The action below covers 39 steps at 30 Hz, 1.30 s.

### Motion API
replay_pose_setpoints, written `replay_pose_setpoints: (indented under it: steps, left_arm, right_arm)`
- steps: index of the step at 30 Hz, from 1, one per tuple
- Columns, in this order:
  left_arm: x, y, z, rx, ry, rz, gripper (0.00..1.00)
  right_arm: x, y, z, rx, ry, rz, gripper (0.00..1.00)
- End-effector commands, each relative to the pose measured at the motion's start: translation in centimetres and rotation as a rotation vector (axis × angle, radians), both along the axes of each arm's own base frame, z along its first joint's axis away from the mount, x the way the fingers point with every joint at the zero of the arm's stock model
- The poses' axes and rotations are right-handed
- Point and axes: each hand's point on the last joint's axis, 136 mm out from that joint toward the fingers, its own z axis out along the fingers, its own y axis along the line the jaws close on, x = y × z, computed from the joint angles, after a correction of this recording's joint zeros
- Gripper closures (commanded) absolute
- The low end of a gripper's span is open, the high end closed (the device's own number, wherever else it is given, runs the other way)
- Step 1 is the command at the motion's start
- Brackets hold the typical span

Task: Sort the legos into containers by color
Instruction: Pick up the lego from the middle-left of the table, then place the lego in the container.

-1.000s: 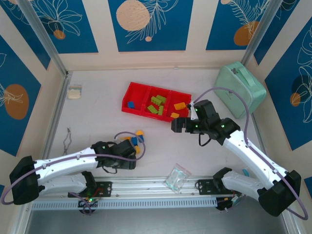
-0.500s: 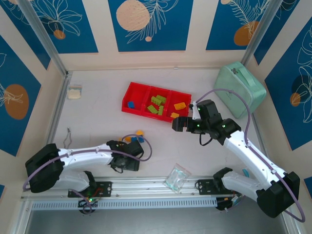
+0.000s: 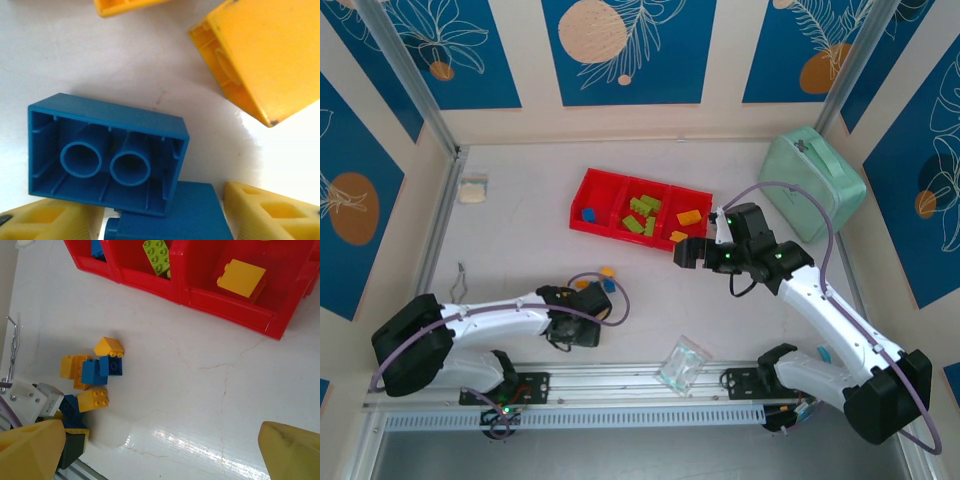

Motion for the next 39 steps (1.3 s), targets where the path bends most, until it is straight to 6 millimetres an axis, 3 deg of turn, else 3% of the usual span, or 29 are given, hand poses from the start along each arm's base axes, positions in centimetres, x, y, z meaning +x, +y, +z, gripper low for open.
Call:
replay_pose_setpoints:
  steps: [1,8,13,18,22,26,31,35,39]
  left_arm:
    - [0.3,-0.8,-0.5,-0.026,0.000,-0.034,0.42]
    - [0.6,-1.2,-0.2,-0.045,-0.018,-0.045,0.61]
    - [1.2,-1.6,1.7,-0.077,-0.059,-0.048,0.69]
    - [1.8,-0.8,4.6,-0.052,-0.106,-0.031,0.73]
    - [3.7,-0.6,9.0,-0.030,-0.208,-0.030,0.76]
    - [7.6,-0.7,13.6,0.016,-0.285,-0.055,0.76]
    - [14.8,-0.1,16.6,0.034,-0.285,-0.023,0.78]
    - [21.0,-0.5,17.6,0.021,-0.303,-0.015,0.79]
    - [26.2,-1.1,16.5,0.007,-0.316,0.001,0.79]
  right_arm:
    - [-0.5,-0.1,0.6,0.018,-0.010,0.014,0.01]
    - [-0.8,-1.2,1.1,0.012,-0.027,-0.015,0.01]
    - [-1.1,-2.2,1.7,0.018,-0.052,-0.036,0.01]
    - [-1.1,-2.8,2.4,0.036,-0.066,-0.050,0.01]
    - [-0.9,-3.1,2.7,0.038,-0.073,-0.063,0.01]
    - [-0.8,-3.2,3.0,0.049,-0.087,-0.069,0.01]
    - [-0.7,-2.9,2.9,0.066,-0.085,-0.060,0.01]
    - [-0.8,-2.9,2.7,0.067,-0.080,-0.055,0.01]
    - [-1.2,-2.8,2.5,0.071,-0.068,-0.045,0.01]
